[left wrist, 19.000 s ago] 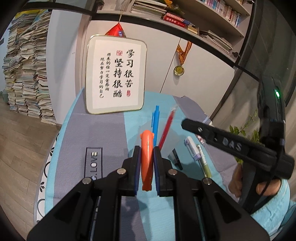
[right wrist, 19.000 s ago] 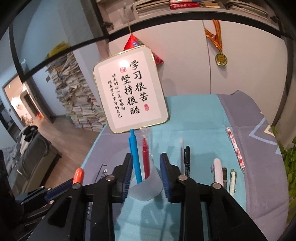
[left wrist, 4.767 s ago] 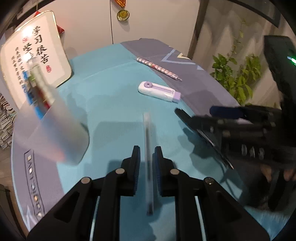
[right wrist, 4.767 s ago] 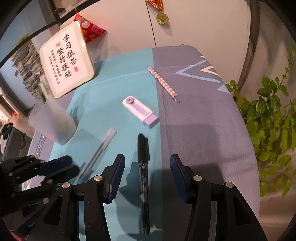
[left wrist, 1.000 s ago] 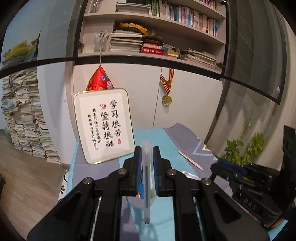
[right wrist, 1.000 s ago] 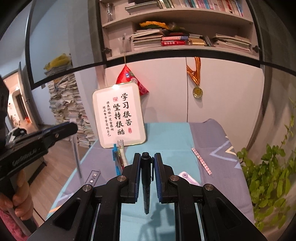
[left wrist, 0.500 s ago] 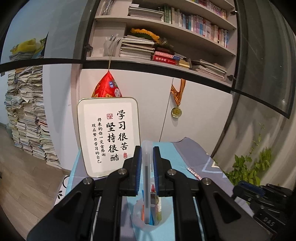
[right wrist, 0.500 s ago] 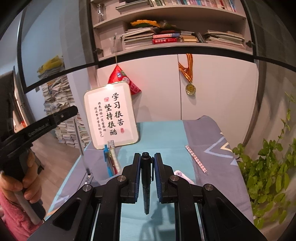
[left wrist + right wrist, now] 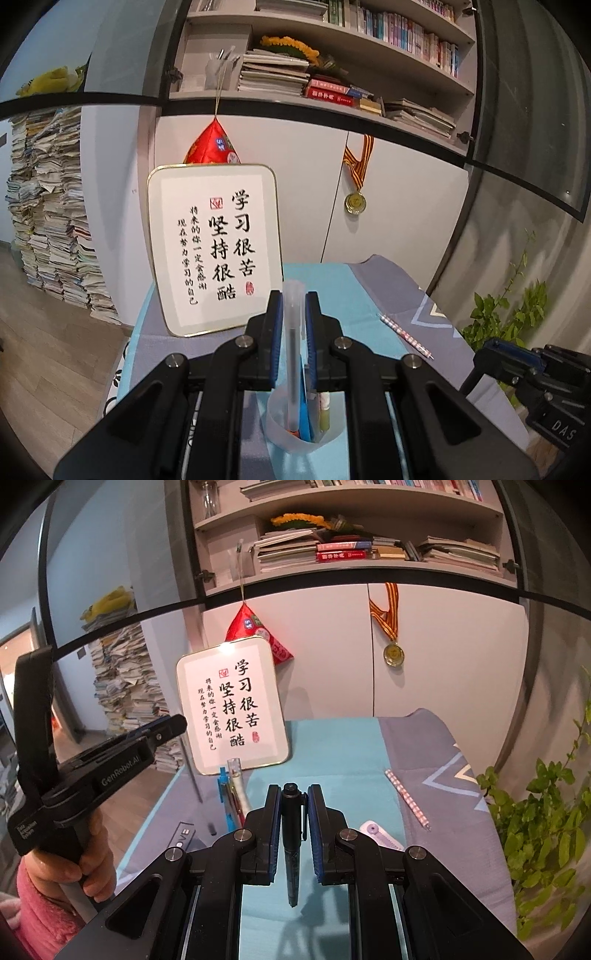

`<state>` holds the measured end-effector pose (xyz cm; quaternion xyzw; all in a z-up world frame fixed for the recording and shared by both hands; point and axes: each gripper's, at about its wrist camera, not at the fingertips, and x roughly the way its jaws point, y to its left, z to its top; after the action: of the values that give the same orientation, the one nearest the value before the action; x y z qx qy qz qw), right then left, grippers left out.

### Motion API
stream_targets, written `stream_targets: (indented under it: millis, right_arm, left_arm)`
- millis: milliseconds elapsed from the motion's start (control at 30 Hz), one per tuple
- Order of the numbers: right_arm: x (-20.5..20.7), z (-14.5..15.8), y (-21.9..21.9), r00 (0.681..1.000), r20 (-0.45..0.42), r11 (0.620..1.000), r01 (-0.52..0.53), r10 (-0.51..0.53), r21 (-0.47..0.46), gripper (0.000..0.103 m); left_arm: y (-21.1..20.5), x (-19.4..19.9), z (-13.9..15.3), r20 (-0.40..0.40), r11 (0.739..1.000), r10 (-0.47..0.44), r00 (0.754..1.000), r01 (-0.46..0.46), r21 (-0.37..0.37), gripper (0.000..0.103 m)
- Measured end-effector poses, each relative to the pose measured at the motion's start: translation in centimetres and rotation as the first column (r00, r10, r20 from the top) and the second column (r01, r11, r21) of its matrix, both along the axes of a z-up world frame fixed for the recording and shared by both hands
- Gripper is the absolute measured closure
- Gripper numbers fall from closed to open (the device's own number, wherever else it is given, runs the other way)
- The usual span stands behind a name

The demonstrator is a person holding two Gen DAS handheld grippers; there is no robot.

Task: Organize stationery
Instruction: 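Lower the clear gel pen into the cup and open the left gripper while right holds the black marker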

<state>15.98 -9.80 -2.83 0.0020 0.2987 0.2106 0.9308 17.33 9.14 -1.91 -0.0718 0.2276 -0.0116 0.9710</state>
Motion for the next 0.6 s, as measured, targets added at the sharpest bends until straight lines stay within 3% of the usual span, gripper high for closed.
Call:
stream_targets:
  millis: [367,600]
  right_arm:
    - [0.3,-0.3,0.1,1.000,-0.017,1.000,-0.005,0.005,0.000,0.088]
    - [0.3,-0.4,0.1,1.000,-0.018,1.000,-0.005,0.005,0.001,0.088]
  left_arm:
    - [-1.0,0.5,-1.7,-0.058,0.998,-0.020,0.998,0.024,0.061,0.093]
    - [-0.8,0.4,-3.0,-0.083,0.998,-0.008,0.996,0.013,0.059,0.093]
